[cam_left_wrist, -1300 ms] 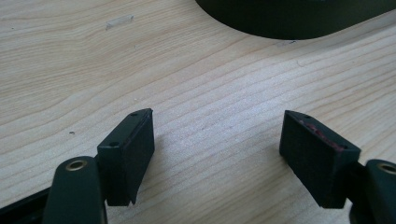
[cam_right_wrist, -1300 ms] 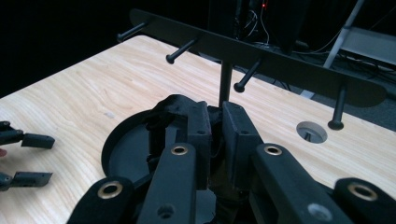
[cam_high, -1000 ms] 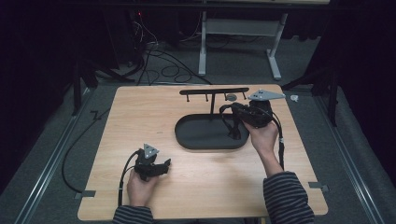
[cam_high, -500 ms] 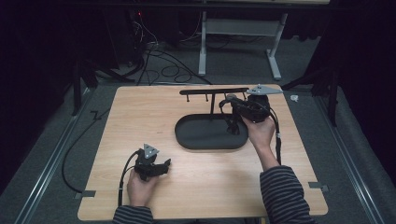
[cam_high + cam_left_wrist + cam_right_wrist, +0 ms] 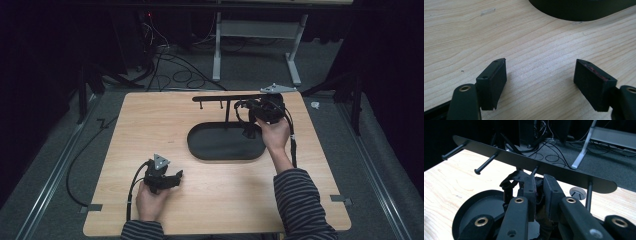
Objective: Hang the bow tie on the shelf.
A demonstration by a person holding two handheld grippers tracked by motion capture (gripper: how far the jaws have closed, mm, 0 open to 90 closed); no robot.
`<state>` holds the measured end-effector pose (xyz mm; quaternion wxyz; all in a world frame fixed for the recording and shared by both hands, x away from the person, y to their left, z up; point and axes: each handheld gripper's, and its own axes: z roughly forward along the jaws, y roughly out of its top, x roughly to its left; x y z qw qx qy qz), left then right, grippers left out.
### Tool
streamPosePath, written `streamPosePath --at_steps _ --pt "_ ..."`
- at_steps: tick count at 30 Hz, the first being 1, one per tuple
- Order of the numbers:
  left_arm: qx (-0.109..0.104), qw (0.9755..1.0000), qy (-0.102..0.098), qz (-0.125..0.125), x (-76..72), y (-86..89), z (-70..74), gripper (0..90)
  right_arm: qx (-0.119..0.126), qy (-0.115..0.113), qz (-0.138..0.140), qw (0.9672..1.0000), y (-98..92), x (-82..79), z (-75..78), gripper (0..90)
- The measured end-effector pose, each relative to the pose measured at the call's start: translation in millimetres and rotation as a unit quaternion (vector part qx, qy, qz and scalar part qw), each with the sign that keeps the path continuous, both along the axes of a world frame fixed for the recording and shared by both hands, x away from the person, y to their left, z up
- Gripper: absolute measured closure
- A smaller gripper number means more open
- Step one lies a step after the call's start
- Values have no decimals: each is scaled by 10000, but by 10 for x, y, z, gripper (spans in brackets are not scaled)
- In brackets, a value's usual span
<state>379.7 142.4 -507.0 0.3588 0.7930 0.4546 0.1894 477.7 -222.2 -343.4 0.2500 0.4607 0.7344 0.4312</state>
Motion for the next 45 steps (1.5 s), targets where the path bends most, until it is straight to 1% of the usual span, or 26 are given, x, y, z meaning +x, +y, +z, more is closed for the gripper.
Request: streamPosePath --at_steps 1,2,5,11,14,16,17,20,23,24,27,31,38,45 --pt "0 10000 0 0 0 0 0 268 0 0 0 10000 0 0 0 828" --pt "10 10000 -3 0 0 -1 0 268 -88 13 -6 10000 20 31 -6 827" --pt "13 10000 -11 5 0 -2 -1 267 -139 37 -35 9999 47 67 -14 825" --pt "8 10000 -5 1 0 0 0 267 -125 57 -125 9998 50 91 -32 785" --pt "12 10000 2 -4 0 0 0 267 -100 7 -194 9998 34 85 -20 733" --pt "16 10000 3 -5 0 0 0 266 -92 7 -204 9998 21 74 -9 716" --pt "10 10000 -8 4 -1 -3 -1 266 -138 -3 -201 9997 15 57 0 707" --pt "11 10000 -9 5 -1 -5 -2 265 -66 -70 -187 9998 -9 21 21 683" --pt "11 10000 -8 5 -1 -4 -2 265 -38 -78 -162 9998 -21 -5 34 666" --pt "10 10000 -10 6 -1 -4 -2 265 -18 -86 -117 9999 -36 -26 39 647" --pt "12 10000 -9 5 -1 -4 -2 265 1 -49 -115 9999 -54 -51 39 631" --pt "15 10000 -15 4 -1 -5 -2 266 88 -11 -47 9999 -116 -123 33 602" --pt "20 10000 -15 5 -1 -6 -2 266 229 13 -32 9997 -223 -200 19 587" --pt "19 10000 -15 5 -1 -5 -2 266 299 7 -41 9995 -292 -264 8 579"
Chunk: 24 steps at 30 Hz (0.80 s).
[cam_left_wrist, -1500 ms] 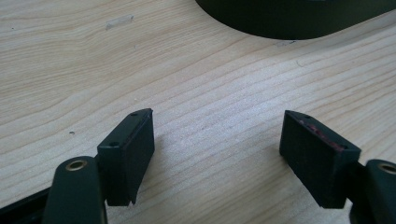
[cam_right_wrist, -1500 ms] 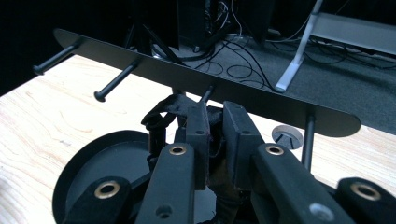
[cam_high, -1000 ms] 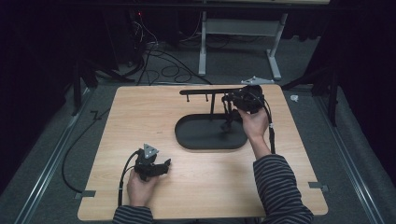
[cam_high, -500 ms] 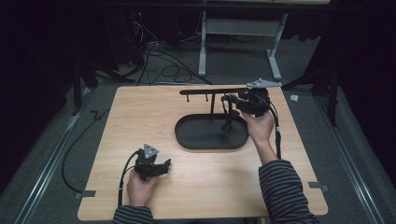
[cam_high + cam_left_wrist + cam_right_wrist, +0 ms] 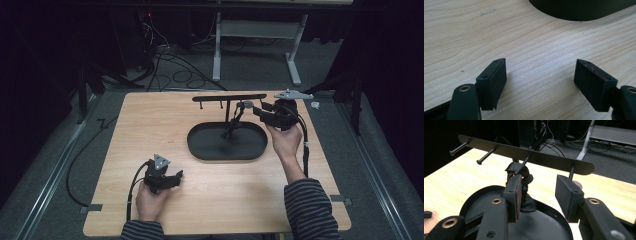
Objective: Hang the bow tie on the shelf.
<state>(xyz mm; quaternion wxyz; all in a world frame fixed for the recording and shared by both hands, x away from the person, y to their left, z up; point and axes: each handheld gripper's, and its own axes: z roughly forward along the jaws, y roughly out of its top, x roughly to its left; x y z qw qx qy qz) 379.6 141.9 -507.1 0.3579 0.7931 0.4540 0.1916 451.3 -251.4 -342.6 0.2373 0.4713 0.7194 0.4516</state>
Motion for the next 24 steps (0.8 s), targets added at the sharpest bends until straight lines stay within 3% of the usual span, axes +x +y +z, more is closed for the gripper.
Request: streamPosePath --at_steps 24 --pt "12 10000 2 0 0 -1 1 268 205 -130 14 9997 -264 -293 24 571"
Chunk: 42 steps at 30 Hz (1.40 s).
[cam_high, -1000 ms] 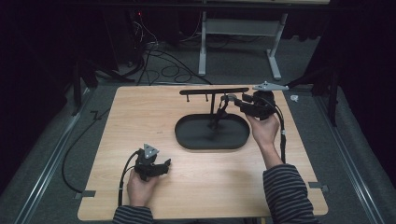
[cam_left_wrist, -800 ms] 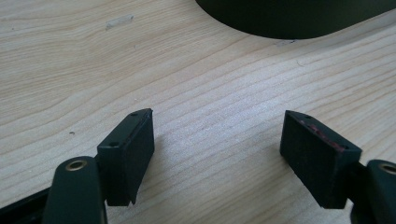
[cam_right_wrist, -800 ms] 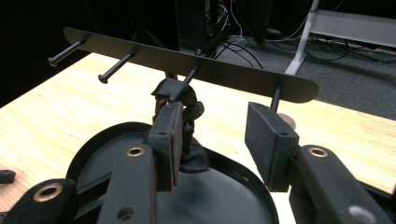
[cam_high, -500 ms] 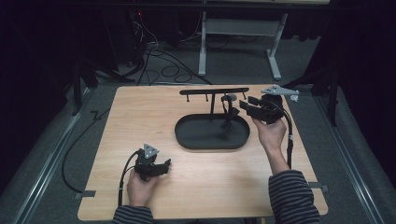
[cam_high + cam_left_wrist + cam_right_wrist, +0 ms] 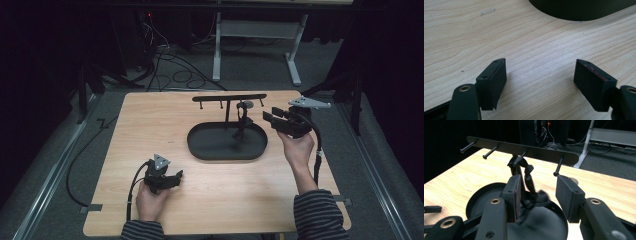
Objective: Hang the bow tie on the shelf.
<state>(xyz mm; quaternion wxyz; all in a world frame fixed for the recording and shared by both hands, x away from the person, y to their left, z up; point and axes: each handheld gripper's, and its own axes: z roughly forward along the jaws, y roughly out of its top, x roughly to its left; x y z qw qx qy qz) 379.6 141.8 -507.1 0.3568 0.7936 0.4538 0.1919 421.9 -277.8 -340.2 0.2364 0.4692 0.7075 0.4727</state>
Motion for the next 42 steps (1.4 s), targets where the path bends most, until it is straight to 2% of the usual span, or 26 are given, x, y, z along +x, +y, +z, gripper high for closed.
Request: streamPosePath --at_steps 5,15,32,42 --pt "-1 10000 -5 0 0 -1 -1 267 83 -81 -63 9999 -83 -63 -6 576" --pt "0 10000 -6 0 0 -1 -1 267 93 -66 -117 9999 -190 -160 -39 577" --pt "-1 10000 -13 2 -1 -2 -2 266 124 -136 -119 9998 -364 -442 -65 581" --pt "11 10000 -7 0 -1 -3 -1 265 199 -111 -171 9996 -419 -504 -122 582"
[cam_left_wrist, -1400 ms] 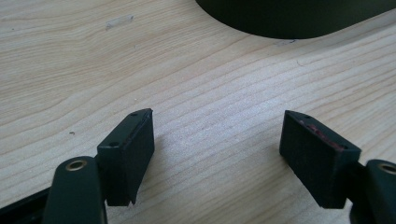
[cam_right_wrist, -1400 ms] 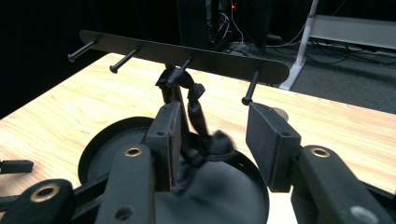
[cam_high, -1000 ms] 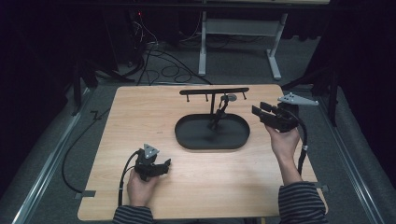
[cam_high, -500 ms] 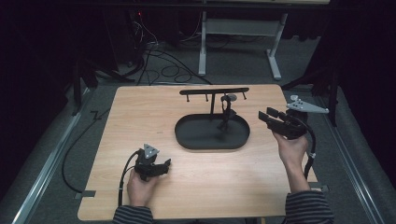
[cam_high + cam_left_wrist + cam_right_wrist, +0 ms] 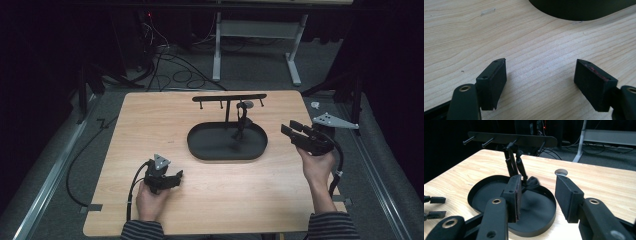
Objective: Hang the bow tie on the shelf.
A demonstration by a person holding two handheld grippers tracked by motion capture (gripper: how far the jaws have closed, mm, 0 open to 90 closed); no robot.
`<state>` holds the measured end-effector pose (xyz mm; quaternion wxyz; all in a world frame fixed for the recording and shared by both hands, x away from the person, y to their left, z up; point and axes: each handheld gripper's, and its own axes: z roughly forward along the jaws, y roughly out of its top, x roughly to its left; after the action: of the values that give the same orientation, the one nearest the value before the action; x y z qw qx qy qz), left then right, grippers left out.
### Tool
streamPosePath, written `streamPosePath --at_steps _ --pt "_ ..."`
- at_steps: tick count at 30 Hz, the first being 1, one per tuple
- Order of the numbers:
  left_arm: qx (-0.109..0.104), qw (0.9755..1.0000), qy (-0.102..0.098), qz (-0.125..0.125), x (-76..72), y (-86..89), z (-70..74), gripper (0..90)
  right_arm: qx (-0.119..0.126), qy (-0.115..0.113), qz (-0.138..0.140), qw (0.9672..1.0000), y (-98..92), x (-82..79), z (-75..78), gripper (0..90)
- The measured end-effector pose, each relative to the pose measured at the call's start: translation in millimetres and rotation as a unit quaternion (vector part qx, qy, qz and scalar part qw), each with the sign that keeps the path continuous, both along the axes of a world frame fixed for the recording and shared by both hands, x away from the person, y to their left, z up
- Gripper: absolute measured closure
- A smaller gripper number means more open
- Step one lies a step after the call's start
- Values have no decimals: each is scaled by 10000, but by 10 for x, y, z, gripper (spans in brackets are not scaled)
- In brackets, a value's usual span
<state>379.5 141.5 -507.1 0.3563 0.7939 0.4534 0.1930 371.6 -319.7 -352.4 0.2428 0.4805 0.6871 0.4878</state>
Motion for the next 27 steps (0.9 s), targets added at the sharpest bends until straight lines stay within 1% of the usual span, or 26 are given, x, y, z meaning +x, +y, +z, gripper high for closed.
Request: streamPosePath --at_steps 16,20,27 --pt "1 10000 -2 1 0 0 0 266 86 -35 26 10000 -51 -177 -48 582" --pt "1 10000 0 -1 0 0 0 265 81 -15 32 10000 -49 -218 -68 582" --pt "0 10000 -1 1 0 0 0 266 174 3 40 9998 -58 -276 -131 582"
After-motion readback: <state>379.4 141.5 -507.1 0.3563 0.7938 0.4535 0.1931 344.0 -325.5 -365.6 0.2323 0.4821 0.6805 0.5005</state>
